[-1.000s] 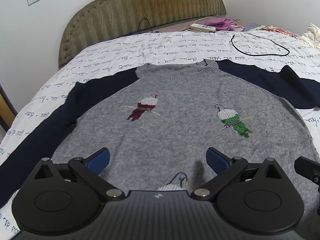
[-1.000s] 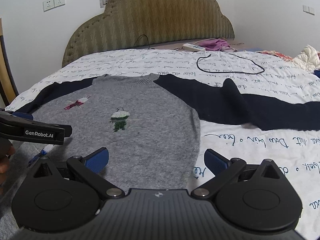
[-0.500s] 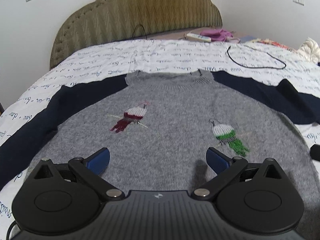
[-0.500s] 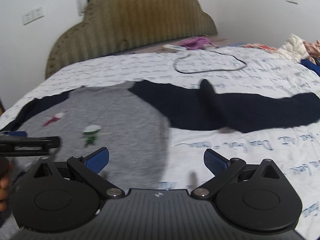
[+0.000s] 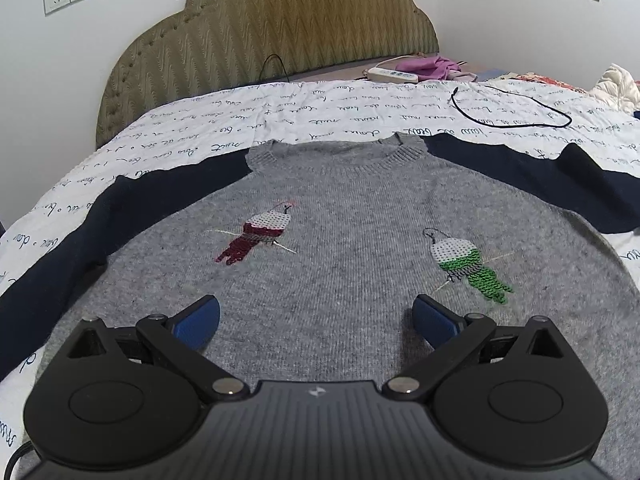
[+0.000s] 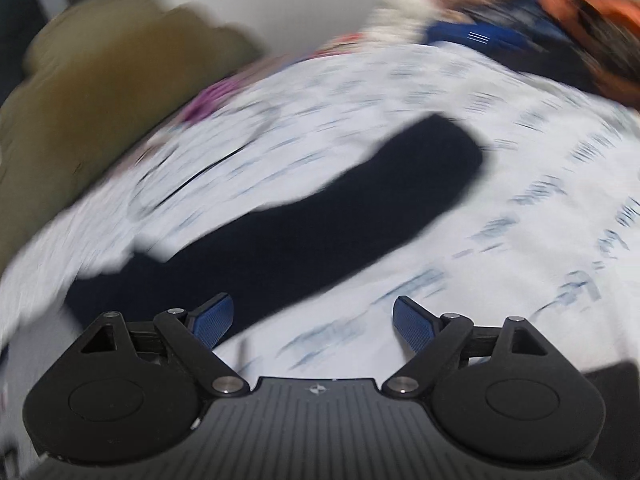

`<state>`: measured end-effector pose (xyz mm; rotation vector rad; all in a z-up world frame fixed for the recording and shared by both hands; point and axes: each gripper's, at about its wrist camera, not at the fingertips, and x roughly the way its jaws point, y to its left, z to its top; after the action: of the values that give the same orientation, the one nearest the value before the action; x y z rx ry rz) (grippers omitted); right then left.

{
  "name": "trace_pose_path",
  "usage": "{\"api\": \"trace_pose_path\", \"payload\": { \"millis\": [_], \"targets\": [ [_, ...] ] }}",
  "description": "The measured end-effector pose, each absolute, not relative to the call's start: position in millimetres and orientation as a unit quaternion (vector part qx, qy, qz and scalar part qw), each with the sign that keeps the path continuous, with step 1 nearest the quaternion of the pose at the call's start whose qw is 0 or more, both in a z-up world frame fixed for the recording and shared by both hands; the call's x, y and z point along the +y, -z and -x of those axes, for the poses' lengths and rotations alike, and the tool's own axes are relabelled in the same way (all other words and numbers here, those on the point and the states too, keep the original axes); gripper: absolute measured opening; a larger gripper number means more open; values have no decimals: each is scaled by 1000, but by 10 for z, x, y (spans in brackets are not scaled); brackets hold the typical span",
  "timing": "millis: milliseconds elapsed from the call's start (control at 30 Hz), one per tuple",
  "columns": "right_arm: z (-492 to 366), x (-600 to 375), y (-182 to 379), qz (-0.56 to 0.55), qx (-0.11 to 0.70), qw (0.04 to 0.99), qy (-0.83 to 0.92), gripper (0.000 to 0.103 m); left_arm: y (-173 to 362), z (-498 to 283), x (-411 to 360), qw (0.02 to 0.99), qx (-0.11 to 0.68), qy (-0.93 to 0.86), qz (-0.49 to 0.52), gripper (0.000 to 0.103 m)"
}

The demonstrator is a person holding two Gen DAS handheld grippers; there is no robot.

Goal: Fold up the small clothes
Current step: 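Grasp the navy sleeve cuff nearest the right tool with the right tool, then lift the navy sleeve and fold it across the sweater body with the right tool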

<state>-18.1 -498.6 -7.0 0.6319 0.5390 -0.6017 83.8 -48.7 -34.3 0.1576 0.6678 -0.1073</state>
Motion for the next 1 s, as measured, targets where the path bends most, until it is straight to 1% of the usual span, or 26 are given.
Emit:
{"api": "trace_pose_path", "payload": {
  "millis": [100, 167, 267, 367, 400, 433, 467, 500, 533, 600, 800, 900, 1000],
  "targets": [
    [248, -5439, 196, -359, 217, 855, 306, 81, 373, -849, -510, 938, 332, 52, -82, 103],
    [255, -5679, 270, -404, 183, 843, 304, 81, 388, -852, -533, 938, 333, 51, -87, 103],
    [175, -5926, 330, -438, 153, 833, 301, 79, 399, -847, -571, 938, 331, 49, -94, 103],
    [98, -6070, 383, -465, 134, 819, 308, 60, 393, -847, -589, 937, 331, 47, -100, 103],
    [81, -6097, 390, -466, 136, 815, 315, 44, 386, -848, -590, 937, 331, 47, -100, 103],
    [49, -6145, 379, -466, 140, 812, 324, 25, 377, -850, -588, 937, 332, 47, -100, 103],
    [37, -6159, 365, -465, 143, 809, 329, 18, 362, -852, -583, 936, 334, 47, -98, 103],
    [55, -6165, 343, -467, 141, 808, 330, 16, 344, -854, -579, 936, 336, 49, -96, 103],
    [75, -6165, 318, -467, 136, 808, 331, 14, 320, -852, -568, 935, 338, 51, -92, 103],
    [118, -6137, 205, -450, 128, 814, 343, 13, 262, -847, -534, 935, 340, 59, -83, 103],
    [222, -5970, -328, -328, 99, 844, 413, 12, 110, -811, -406, 939, 326, 56, -90, 103],
    [181, -5713, -566, -261, 91, 865, 420, 13, 89, -844, -321, 940, 324, 44, -93, 103],
    [32, -5262, -732, -192, 97, 901, 377, 13, 93, -892, -233, 939, 331, 35, -85, 103]
  ]
}}
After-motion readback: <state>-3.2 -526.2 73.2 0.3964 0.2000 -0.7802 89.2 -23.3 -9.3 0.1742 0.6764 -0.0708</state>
